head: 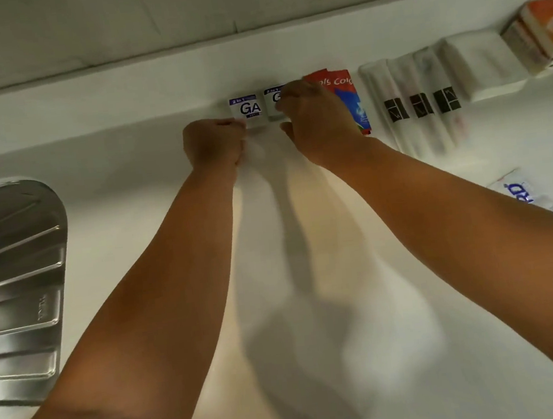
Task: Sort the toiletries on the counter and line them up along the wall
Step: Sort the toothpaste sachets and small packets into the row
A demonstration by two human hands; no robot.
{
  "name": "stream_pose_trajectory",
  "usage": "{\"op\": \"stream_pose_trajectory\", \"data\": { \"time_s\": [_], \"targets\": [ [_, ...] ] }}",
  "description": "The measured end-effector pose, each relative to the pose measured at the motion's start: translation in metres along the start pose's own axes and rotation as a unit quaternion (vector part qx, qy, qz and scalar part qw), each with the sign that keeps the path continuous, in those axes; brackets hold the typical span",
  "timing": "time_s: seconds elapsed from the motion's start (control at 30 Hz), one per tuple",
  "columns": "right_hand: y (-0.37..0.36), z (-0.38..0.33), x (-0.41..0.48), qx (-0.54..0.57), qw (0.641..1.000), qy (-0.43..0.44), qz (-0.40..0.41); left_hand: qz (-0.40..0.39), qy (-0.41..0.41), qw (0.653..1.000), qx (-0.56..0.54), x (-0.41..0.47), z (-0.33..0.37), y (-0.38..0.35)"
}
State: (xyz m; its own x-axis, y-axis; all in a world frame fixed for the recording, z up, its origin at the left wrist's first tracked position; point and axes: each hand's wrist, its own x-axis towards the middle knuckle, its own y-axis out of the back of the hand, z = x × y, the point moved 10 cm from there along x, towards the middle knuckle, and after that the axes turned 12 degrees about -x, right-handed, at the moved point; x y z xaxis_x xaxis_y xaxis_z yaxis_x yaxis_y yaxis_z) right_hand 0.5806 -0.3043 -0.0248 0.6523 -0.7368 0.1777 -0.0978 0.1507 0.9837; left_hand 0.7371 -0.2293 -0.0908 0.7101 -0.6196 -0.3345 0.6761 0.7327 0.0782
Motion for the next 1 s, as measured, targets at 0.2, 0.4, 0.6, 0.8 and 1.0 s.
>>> {"op": "stream_pose_trajectory", "data": {
  "time_s": [0.2, 0.4, 0.6, 0.8, 1.0],
  "targets": [
    [-0.022, -0.001, 0.019, -0.034, 0.999, 0.003, -0.028, 0.026, -0.022, 0.997, 0.072, 0.015, 0.004, -0.006],
    [-0.022, 0.003, 0.026, -0.045, 0.998, -0.008, -0.035, 0.062, -0.035, 0.99, 0.118, 0.015, 0.007, -0.004],
    [-0.02, 0.001, 0.025, -0.036, 0.999, -0.007, -0.04, 0.064, -0.05, 0.988, 0.134, 0.011, 0.01, -0.005],
    [0.003, 0.006, 0.001, 0.029, 0.999, -0.018, 0.038, 0.053, -0.109, 0.98, 0.155, -0.004, 0.017, -0.002],
    [0.033, 0.026, -0.07, 0.112, 0.99, -0.036, 0.081, 0.004, -0.182, 0.966, 0.183, -0.07, 0.024, -0.022]
  ]
}}
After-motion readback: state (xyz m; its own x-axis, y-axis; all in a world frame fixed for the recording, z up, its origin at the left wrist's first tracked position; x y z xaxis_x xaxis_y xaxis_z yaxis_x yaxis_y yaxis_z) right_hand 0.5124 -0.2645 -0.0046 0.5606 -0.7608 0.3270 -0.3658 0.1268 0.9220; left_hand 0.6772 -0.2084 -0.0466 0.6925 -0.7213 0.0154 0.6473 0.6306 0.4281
